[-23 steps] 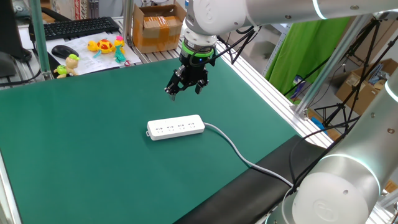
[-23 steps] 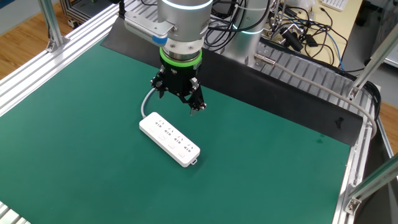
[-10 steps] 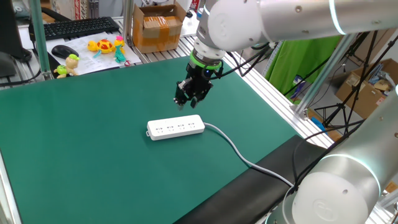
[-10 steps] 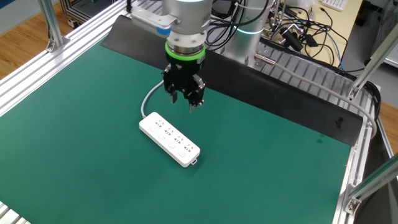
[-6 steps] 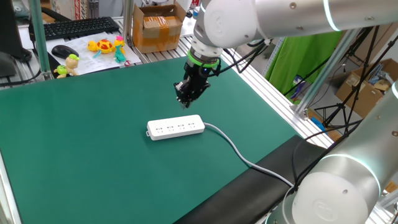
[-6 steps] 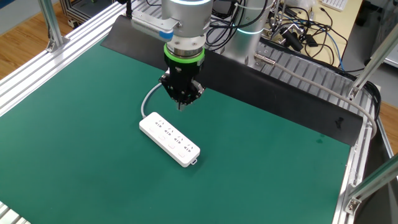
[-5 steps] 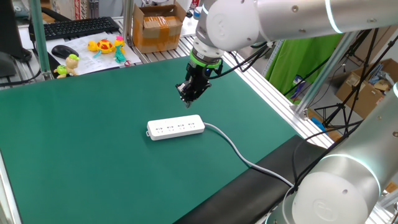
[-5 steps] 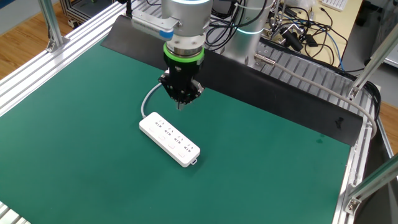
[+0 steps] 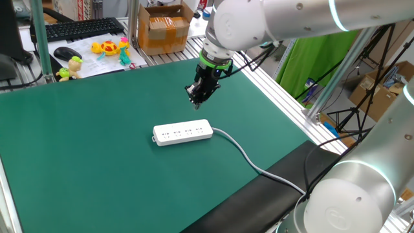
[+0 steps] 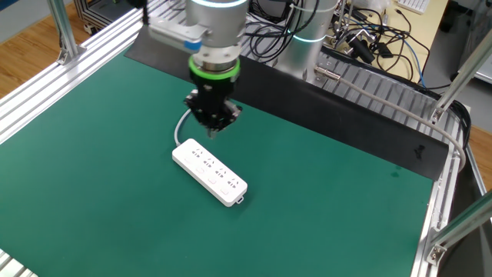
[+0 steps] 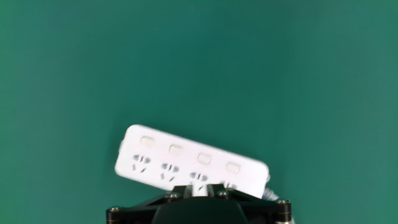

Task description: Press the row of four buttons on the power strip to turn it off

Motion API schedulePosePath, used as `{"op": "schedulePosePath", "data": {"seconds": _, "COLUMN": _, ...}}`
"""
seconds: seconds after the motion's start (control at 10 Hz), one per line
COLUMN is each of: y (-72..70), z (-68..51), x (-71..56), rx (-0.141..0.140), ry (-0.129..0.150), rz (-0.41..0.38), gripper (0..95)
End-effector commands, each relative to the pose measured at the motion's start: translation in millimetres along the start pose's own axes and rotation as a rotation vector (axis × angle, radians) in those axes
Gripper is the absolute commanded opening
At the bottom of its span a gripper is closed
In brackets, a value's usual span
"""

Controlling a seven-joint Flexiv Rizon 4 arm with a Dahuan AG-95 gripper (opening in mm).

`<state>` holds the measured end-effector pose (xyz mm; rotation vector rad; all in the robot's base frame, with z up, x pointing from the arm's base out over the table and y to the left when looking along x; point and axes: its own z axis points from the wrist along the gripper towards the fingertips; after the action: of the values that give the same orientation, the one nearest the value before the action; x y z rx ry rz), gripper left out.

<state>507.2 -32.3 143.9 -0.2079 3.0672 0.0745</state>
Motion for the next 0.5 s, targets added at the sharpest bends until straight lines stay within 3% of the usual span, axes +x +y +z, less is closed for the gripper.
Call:
{"op": "schedulePosePath", "data": {"seconds": 0.1, "y": -7.6, "z": 0.5, "x": -5.5, "rx": 0.002, "ry": 0.001, "rz": -0.022, "gripper": 38.0}}
{"op": "schedulePosePath", "data": {"seconds": 0.5, "y": -15.9, "z": 2.6, "x": -7.5, "rx": 0.013, "ry": -0.009, "rz": -0.044, "gripper": 38.0}}
